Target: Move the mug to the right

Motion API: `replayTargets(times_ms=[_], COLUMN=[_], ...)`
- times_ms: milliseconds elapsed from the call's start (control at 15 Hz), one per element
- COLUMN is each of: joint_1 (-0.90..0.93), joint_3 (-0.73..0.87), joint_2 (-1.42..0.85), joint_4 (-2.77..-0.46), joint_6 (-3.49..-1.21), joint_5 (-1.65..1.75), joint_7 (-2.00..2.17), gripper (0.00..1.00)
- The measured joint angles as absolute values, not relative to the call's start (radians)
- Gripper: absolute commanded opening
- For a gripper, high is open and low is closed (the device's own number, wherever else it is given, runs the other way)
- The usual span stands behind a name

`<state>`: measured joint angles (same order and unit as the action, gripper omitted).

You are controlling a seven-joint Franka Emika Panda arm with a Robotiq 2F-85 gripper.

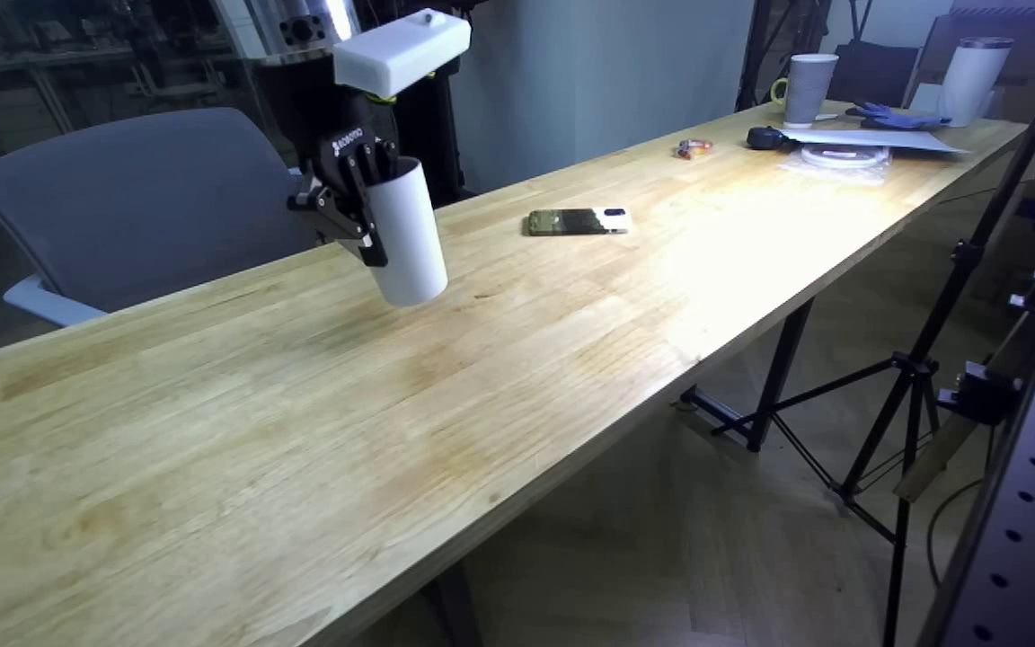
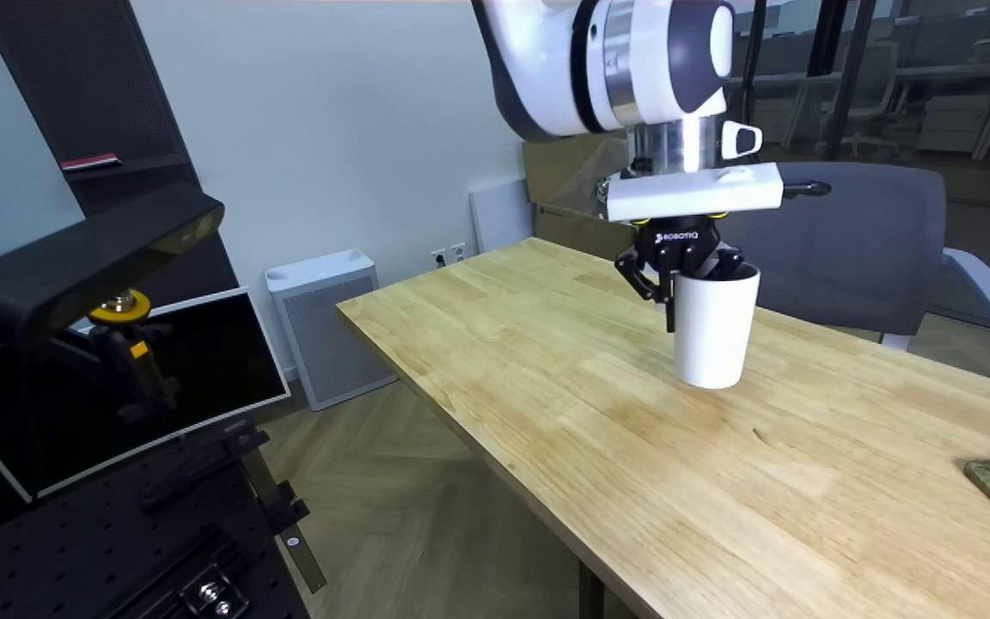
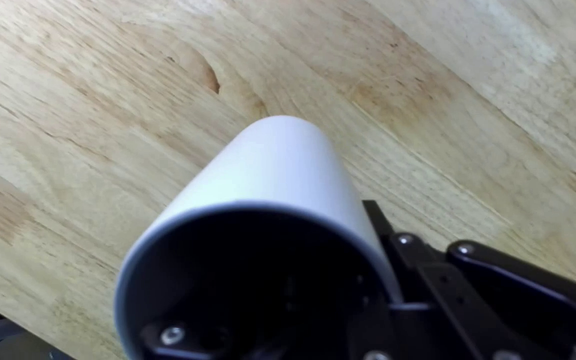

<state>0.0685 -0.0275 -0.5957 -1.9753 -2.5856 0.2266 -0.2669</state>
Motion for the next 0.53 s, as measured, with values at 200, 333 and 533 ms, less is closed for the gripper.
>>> replayTargets(times_ms=[200, 333, 533], joint_1=[0.064, 0.064, 0.052], joint_3=[-0.031, -0.032, -0.052], joint_2=[-0.595, -0.595, -0.59], joint_4=[-1.954, -1.941, -1.929], joint_6=[-2.58, -2.578, -2.578], joint_5=[0.213, 0.208, 0.19], joint_7=[-0.267, -0.267, -0.294], gripper=[0.02, 0.02, 0.02])
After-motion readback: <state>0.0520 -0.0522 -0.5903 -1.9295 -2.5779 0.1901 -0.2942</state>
